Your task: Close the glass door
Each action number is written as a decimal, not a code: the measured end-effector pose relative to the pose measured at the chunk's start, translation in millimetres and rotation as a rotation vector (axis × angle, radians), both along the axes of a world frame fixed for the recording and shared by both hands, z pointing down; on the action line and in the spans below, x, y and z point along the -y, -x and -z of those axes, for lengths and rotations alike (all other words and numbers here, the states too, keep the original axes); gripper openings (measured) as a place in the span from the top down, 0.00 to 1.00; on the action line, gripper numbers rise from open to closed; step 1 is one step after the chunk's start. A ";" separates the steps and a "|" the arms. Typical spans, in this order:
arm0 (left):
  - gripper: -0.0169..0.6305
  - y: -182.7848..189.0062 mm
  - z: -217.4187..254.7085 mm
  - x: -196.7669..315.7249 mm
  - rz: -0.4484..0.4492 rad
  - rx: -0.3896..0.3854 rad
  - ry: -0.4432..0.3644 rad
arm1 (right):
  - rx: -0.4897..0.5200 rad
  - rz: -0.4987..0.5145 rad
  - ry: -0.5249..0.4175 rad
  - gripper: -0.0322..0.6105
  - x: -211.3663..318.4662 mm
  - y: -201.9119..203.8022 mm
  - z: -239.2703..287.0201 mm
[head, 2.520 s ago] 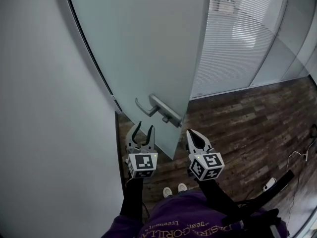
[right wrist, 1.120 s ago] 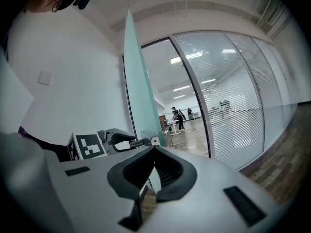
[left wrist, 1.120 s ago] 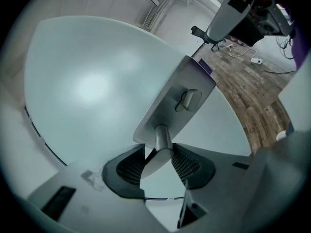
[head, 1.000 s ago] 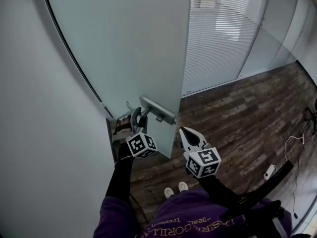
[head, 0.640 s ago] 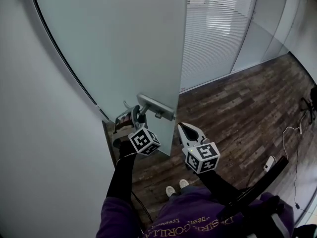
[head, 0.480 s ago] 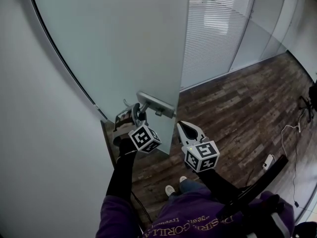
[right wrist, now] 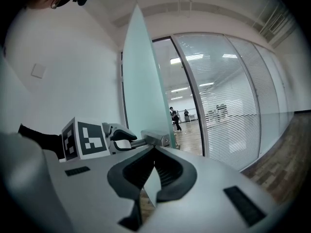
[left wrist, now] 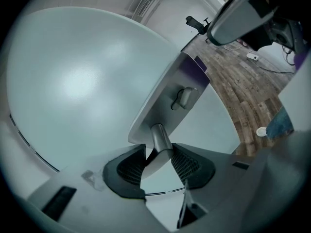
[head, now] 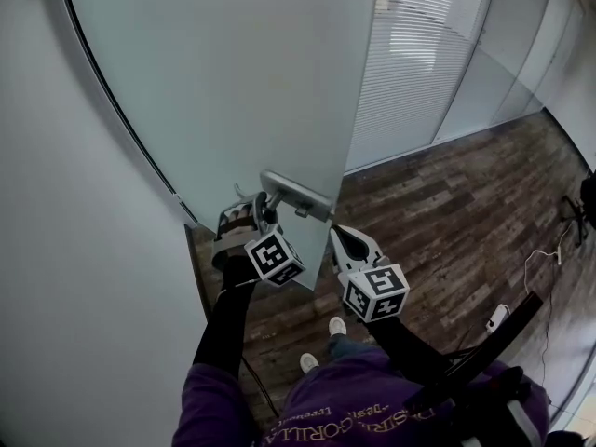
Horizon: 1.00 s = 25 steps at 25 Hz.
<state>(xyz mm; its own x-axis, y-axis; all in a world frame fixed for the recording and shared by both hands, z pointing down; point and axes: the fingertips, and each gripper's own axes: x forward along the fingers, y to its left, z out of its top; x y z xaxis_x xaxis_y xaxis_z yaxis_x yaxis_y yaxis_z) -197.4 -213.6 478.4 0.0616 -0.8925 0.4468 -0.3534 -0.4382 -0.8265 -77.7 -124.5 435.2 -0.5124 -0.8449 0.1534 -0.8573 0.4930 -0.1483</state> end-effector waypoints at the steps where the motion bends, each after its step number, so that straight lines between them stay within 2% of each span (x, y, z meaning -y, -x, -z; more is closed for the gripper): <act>1: 0.72 -3.8 1.6 4.6 -0.003 0.000 -0.001 | 0.001 -0.001 -0.001 0.95 7.2 -3.4 2.5; 4: 0.73 -14.2 14.6 17.2 -0.017 -0.009 -0.023 | 0.003 0.001 0.002 0.95 27.7 -9.7 4.2; 7: 0.73 -18.1 4.3 25.9 0.000 0.026 -0.001 | 0.006 0.006 -0.002 0.95 40.5 -16.4 2.1; 11: 0.73 -33.8 15.1 43.6 -0.008 0.007 -0.022 | 0.010 0.015 0.000 0.95 64.3 -26.5 2.1; 16: 0.74 -46.4 7.0 74.2 -0.018 0.061 -0.024 | 0.016 0.017 0.010 0.95 99.1 -42.3 -5.5; 22: 0.75 -70.3 11.3 91.5 -0.020 0.081 -0.025 | 0.026 0.018 0.028 0.95 122.5 -72.2 -4.2; 25: 0.75 -71.6 15.0 107.2 -0.023 0.115 -0.047 | 0.023 0.022 0.026 0.95 135.0 -79.3 -6.9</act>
<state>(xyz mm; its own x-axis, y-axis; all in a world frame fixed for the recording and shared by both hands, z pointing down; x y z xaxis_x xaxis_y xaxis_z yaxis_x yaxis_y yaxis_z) -125.8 -320.8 463.4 0.0329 -0.9116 0.4098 -0.2455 -0.4049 -0.8808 1.6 -259.4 442.0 -0.5345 -0.8293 0.1631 -0.8425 0.5073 -0.1811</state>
